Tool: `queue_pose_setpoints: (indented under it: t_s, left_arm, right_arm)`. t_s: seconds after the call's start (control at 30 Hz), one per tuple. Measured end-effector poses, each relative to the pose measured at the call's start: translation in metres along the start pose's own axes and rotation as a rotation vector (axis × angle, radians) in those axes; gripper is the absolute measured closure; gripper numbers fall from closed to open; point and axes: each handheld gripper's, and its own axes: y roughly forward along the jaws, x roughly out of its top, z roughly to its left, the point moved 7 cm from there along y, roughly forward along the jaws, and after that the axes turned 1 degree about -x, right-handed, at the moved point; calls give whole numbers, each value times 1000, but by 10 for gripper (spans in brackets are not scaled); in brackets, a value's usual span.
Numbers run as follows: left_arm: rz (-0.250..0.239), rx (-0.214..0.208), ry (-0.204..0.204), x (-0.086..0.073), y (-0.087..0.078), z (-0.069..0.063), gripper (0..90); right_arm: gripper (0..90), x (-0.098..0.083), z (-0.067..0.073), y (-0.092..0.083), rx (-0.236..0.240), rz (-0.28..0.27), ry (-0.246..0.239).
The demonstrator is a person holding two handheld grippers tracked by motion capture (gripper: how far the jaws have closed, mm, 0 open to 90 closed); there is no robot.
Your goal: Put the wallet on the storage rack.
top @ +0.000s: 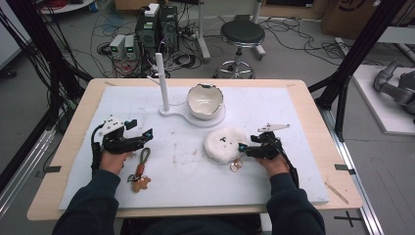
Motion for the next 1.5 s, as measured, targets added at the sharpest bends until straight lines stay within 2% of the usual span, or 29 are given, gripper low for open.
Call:
queue_pose_setpoints:
  t_s: [0.07,0.17,0.2,0.23,0.27,0.33,0.4,0.47,0.57,0.6,0.63,0.67,0.7,0.73,0.8,0.83,0.9,0.97,1.1,1.2,1.3,1.4,1.43,1.5]
  left_arm:
    - [5,-4,4,0,1,0,226]
    - [14,-14,5,-1,3,-3,226]
    - [13,-15,5,-1,3,-4,226]
    - [13,-18,6,-1,4,-5,227]
    - [15,-22,10,-1,4,-6,229]
    - [16,-28,8,-1,6,-8,231]
    - [24,-42,14,-1,8,-12,231]
    - [34,-58,21,-2,11,-16,231]
    - [43,-87,23,-3,14,-22,233]
    - [47,-100,23,-3,15,-24,237]
    - [59,-132,30,-5,18,-30,243]
    - [62,-148,28,-5,20,-34,247]
    - [62,-148,28,-5,20,-34,247]
    - [69,-183,25,-5,22,-42,247]
    - [71,-198,27,-5,24,-45,247]
    - [75,-247,22,-4,27,-55,247]
    - [80,-293,31,-5,29,-66,247]
    - [94,-321,46,-6,32,-74,247]
    - [111,-332,60,-8,37,-82,247]
    - [119,-338,65,-9,39,-85,252]
    - [136,-368,75,-12,41,-90,300]
    - [146,-393,83,-14,42,-95,397]
    - [152,-423,106,-15,42,-99,452]
    - [161,-430,147,-17,41,-103,617]
  right_arm:
    - [279,-5,1,7,23,41,-1]
    - [308,-3,3,8,10,64,-47]
    - [373,-3,4,8,9,71,-61]
    - [470,-2,7,8,33,80,-80]
    - [531,-1,10,8,49,84,-93]
    - [637,-1,13,7,54,89,-94]
    - [725,1,15,5,55,78,-109]
    - [767,4,17,2,46,46,-150]
    - [781,9,21,-2,50,-3,-183]
    - [788,16,27,-8,63,-68,-222]
    - [788,19,31,-10,69,-96,-239]
    - [789,22,34,-12,77,-121,-257]
    - [789,22,34,-12,77,-121,-257]
    - [790,27,42,-14,89,-157,-287]
    - [790,28,46,-15,93,-172,-291]
    - [793,33,53,-16,114,-205,-302]
    - [794,36,60,-18,131,-232,-310]
    - [794,40,68,-18,155,-254,-325]
    - [796,46,82,-19,187,-281,-357]
    - [796,47,87,-19,201,-288,-368]
    - [795,49,95,-19,223,-305,-391]
    - [795,50,100,-19,238,-315,-411]
    - [795,51,101,-19,241,-317,-416]
    - [794,51,104,-18,246,-313,-423]
